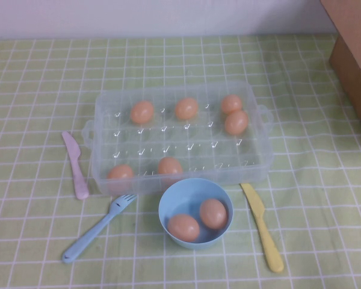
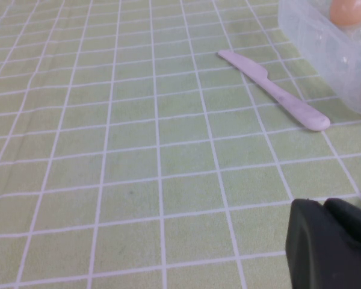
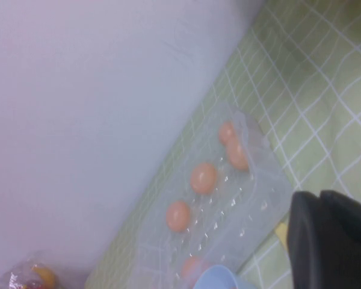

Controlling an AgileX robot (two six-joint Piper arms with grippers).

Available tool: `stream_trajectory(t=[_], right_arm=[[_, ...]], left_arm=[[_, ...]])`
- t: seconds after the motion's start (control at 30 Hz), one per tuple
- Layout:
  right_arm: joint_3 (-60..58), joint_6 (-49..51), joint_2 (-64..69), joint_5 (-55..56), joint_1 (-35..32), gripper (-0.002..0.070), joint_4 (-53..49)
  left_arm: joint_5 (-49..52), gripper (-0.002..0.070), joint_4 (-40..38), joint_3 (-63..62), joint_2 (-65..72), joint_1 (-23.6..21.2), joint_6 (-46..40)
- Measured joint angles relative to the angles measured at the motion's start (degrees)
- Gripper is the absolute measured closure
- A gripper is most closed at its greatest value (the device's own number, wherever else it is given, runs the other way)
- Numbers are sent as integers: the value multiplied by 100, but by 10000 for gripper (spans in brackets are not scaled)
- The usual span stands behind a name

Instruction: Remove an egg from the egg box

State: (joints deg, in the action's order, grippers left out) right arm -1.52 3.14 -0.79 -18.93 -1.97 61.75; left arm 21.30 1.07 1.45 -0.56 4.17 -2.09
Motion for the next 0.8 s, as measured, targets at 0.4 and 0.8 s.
stream_trajectory(t=[0.4, 0.8], right_arm=[[0, 0, 0, -325, 0, 694, 156], [1198, -1683, 920, -615, 0, 694, -375]], left_arm=[[0, 679, 0, 0, 0, 0, 0], [0, 679, 0, 0, 0, 0, 0]])
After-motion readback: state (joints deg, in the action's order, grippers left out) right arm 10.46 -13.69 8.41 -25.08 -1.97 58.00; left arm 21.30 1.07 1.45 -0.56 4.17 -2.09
